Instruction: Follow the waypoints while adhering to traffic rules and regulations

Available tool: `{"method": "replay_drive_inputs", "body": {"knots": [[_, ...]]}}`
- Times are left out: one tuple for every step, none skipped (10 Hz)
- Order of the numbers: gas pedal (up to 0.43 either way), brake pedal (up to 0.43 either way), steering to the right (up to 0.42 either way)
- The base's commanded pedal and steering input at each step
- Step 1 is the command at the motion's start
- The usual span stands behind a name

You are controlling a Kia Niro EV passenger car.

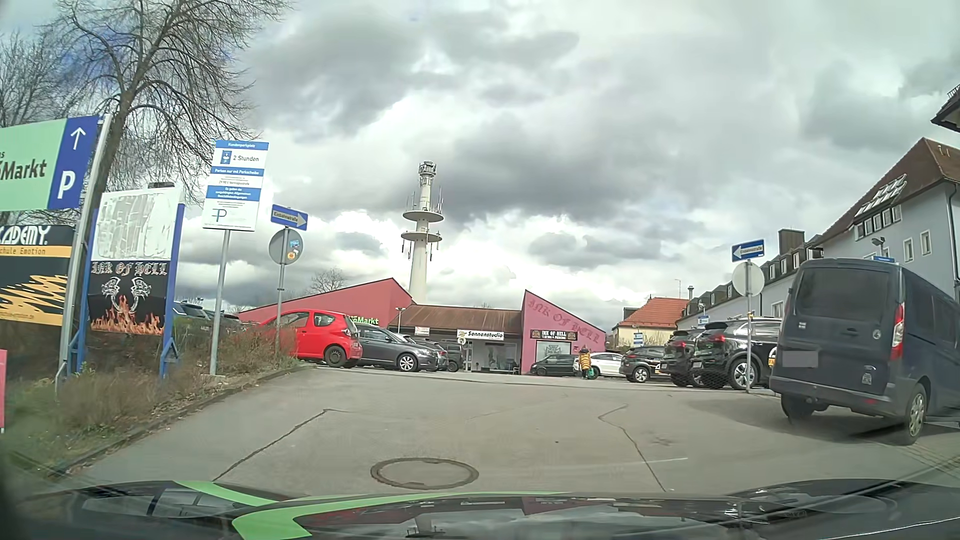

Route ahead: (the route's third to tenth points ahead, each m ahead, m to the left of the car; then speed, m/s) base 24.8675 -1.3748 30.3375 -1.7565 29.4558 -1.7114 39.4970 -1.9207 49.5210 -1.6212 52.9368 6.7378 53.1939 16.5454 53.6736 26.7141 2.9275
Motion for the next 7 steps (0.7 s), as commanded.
{"method": "replay_drive_inputs", "body": {"knots": [[0.228,0.000,-0.029],[0.228,0.000,-0.024],[0.228,0.000,-0.018],[0.228,0.000,-0.013],[0.228,0.000,-0.007],[0.228,0.000,-0.007],[0.240,0.000,-0.007]]}}
